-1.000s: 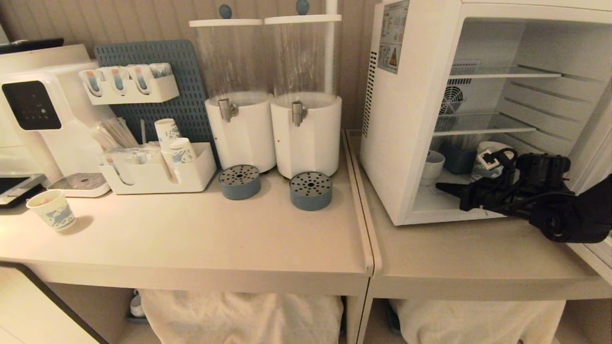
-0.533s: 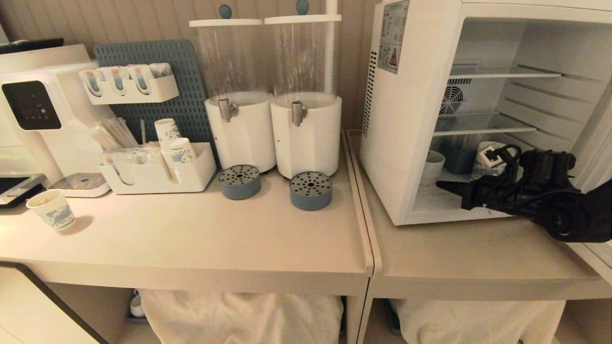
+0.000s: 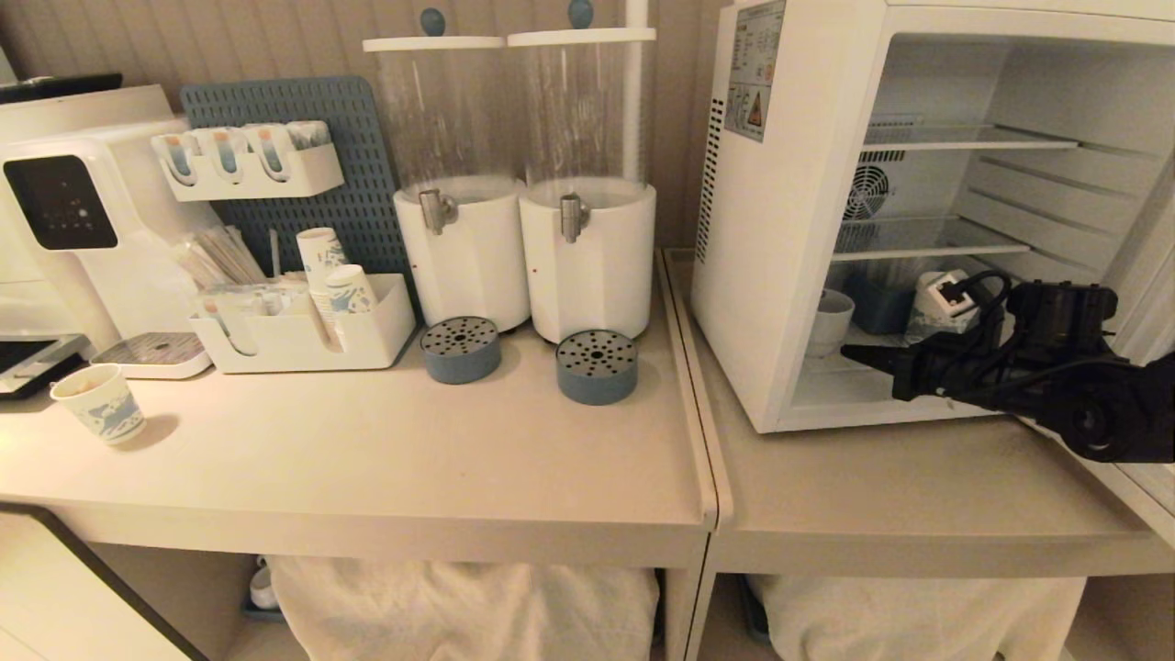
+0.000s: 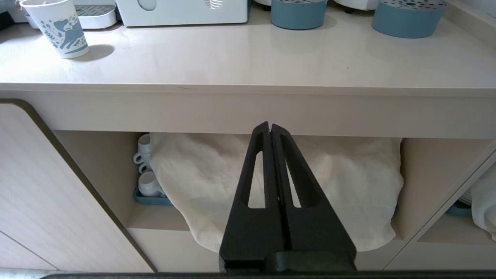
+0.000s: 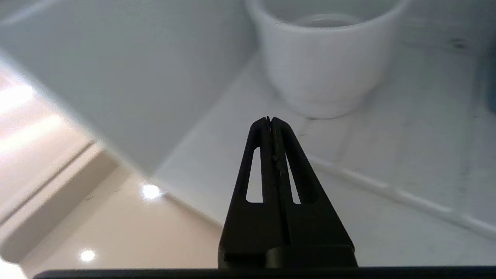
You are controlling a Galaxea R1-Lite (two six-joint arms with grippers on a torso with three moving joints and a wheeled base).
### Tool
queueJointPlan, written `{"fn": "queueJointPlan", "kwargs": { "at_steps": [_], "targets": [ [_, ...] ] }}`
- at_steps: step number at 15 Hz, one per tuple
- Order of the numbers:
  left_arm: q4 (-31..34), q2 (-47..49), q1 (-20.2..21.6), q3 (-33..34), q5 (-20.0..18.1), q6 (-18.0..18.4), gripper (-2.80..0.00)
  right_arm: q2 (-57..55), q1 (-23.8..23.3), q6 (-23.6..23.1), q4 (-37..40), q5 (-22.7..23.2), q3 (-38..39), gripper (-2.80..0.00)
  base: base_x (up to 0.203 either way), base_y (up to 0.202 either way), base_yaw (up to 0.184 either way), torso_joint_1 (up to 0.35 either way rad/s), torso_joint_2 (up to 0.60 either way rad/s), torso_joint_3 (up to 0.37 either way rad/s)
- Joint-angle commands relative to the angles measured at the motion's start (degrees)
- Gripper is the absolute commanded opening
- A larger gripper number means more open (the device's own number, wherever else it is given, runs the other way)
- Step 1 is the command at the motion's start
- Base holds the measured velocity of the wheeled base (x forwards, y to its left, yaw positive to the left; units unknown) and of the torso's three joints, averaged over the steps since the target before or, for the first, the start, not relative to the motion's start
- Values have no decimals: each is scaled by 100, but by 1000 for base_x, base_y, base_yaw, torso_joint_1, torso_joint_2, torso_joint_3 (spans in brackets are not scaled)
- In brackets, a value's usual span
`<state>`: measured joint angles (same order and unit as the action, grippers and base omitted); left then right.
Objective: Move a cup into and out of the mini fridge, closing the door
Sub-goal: Take the ceramic cup out of the freezer
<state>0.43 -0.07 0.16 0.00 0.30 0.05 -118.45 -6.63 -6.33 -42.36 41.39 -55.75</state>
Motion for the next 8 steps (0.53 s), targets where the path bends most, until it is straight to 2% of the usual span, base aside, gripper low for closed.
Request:
{"fn": "queueJointPlan", "kwargs": {
  "at_steps": [1,8],
  "targets": [
    [1,7,2,0,5,2,-280,153,-5,-4,-14,192,81,-280,0,0,0,0,0,0],
    [1,7,2,0,5,4,-280,481,-74,-9,316,326,169,-280,0,0,0,0,0,0]
  ]
}}
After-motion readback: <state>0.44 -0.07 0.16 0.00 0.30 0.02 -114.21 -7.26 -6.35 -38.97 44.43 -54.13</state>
